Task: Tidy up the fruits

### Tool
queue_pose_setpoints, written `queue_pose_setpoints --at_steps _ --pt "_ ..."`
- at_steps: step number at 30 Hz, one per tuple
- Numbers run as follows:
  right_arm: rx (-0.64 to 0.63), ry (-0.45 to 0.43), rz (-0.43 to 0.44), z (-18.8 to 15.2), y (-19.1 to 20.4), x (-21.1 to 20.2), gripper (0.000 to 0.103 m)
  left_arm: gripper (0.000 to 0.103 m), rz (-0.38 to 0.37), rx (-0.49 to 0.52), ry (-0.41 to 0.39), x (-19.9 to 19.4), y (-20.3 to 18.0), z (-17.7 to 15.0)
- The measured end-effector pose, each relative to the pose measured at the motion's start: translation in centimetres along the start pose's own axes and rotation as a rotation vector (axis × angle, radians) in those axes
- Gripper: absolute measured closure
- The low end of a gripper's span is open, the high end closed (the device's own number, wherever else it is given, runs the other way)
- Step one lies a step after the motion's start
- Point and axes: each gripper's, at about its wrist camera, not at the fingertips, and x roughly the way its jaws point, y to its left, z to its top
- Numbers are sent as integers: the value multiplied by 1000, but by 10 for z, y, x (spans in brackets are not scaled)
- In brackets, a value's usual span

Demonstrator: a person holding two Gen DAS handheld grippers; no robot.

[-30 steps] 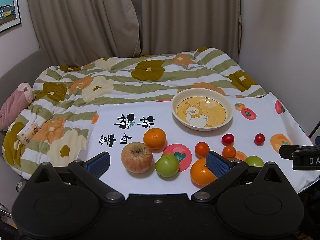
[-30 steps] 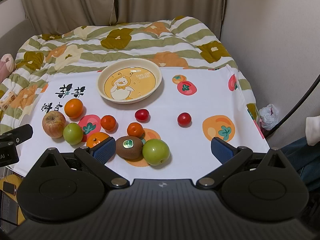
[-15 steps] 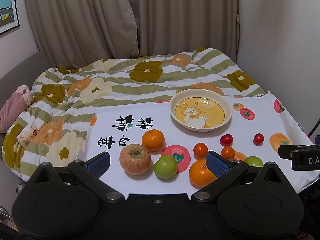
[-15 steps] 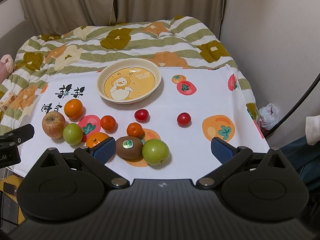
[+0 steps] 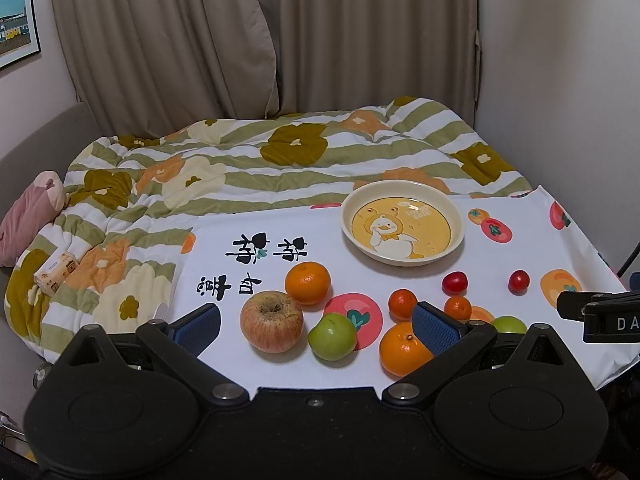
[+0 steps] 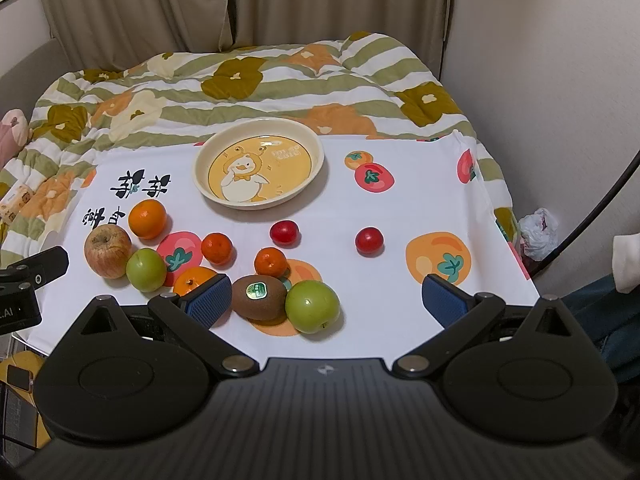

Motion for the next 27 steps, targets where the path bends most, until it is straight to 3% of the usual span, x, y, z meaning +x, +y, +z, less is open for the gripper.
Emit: queue_pose_setpoints --at_steps 27 --pt "-10 9 12 1 3 4 0 0 0 -2 0 -1 5 0"
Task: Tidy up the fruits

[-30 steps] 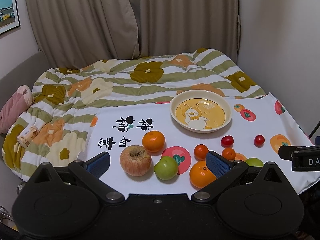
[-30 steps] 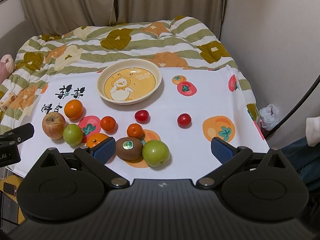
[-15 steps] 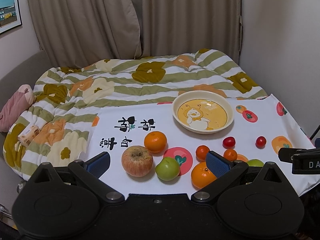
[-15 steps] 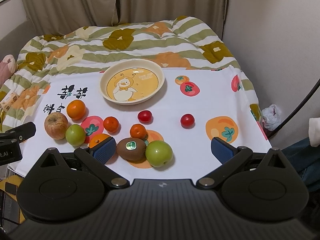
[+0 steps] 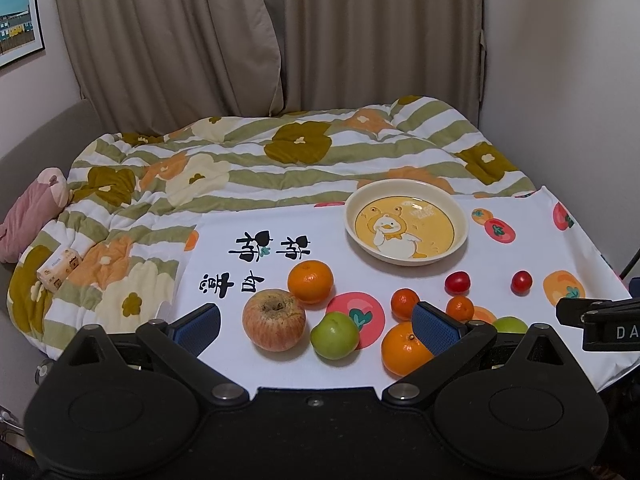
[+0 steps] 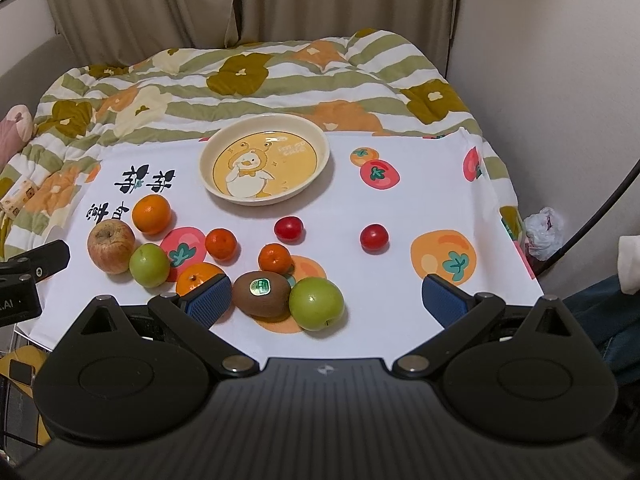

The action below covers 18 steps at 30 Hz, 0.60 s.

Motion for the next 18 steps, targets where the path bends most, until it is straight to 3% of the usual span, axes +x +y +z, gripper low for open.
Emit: queue_pose_setpoints --at_steps 18 --pt "-6 -6 10 3 0 -2 0 0 23 -13 3 -2 1 -2"
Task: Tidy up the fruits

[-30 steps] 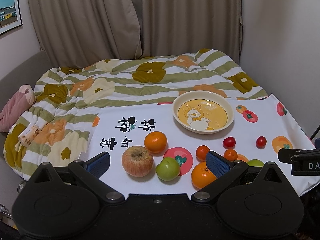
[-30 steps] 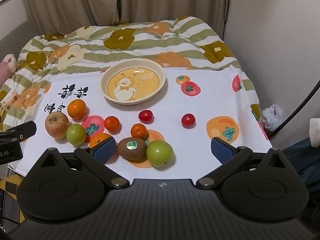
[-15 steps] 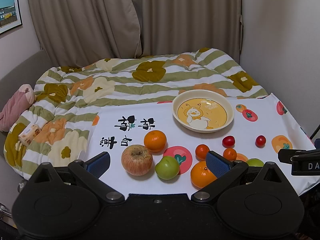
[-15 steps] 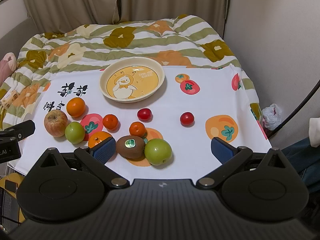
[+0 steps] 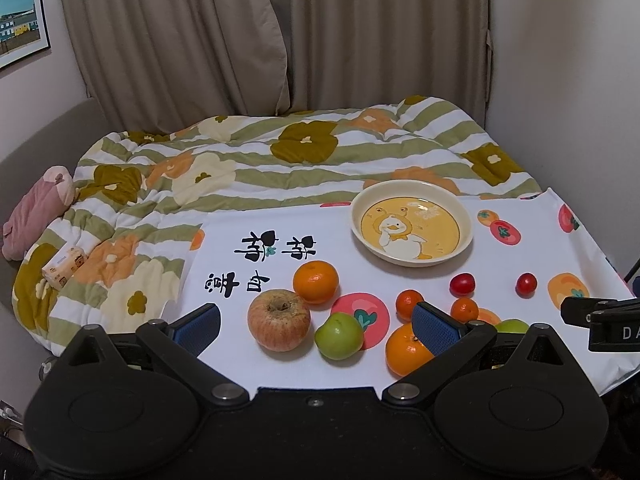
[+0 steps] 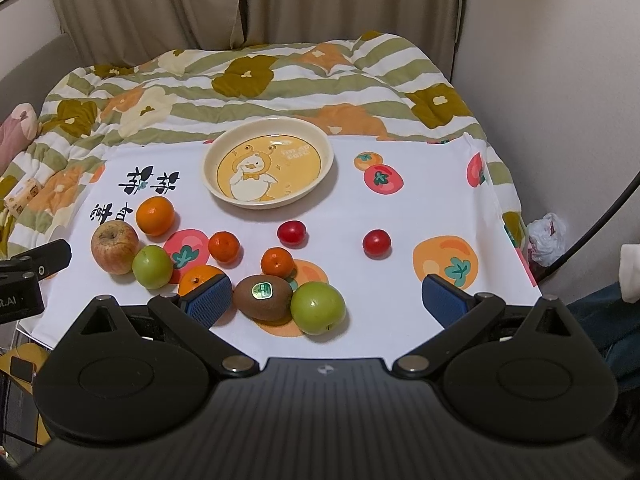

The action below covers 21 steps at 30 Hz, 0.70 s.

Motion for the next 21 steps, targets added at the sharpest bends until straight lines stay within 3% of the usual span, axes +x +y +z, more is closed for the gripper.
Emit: queue_pose_setpoints --at_steps 9,17,21 --pt "-36 3 59 14 -2 5 0 0 35 -34 14 2 5 6" --pt "-86 -10 178 25 -4 29 0 0 114 -56 12 14 13 -1" --pt "-122 -19 228 27 6 45 0 0 114 -42 14 26 22 -8"
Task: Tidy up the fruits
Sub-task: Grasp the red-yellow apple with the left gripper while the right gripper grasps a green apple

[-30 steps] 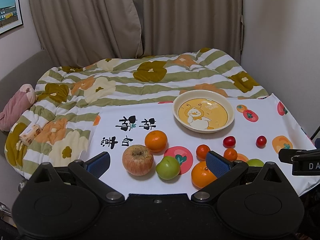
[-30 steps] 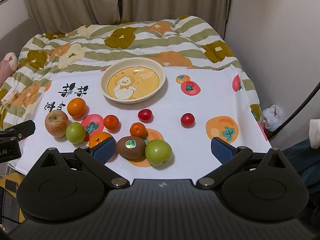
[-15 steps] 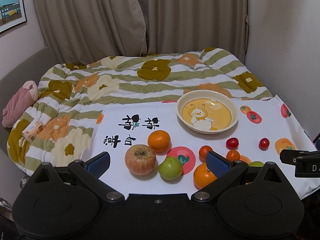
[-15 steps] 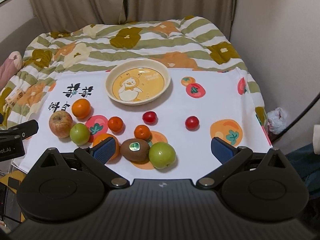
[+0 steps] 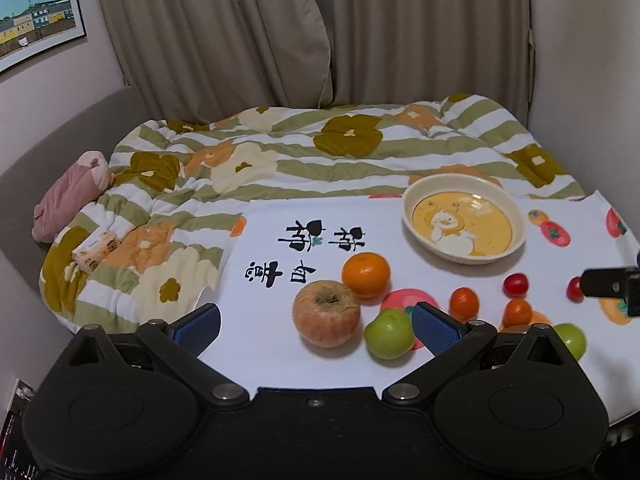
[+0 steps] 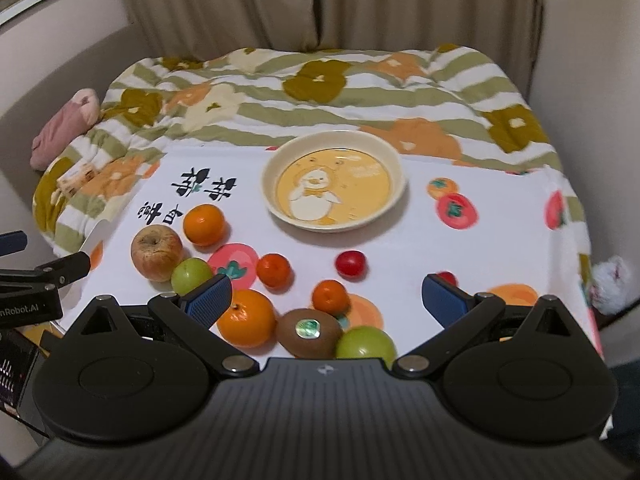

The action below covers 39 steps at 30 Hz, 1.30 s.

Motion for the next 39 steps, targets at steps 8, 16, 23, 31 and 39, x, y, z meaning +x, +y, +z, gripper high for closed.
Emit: queue_pose_setpoints --at_steps 8,16,23,31,39 --pt "-45 -30 53 3 34 31 0 0 -97 115 -7 42 30 -5" --pt "-66 -10 53 -4 77 68 0 0 -245 316 7 95 54 -9" --pt "-167 32 39 -12 116 102 0 0 -410 460 13 132 55 -9" --pt "-297 88 14 -23 143 130 0 0 -484 555 29 159 47 -10" --pt "-310 125 19 -29 151 150 7 10 -558 588 61 179 40 -9"
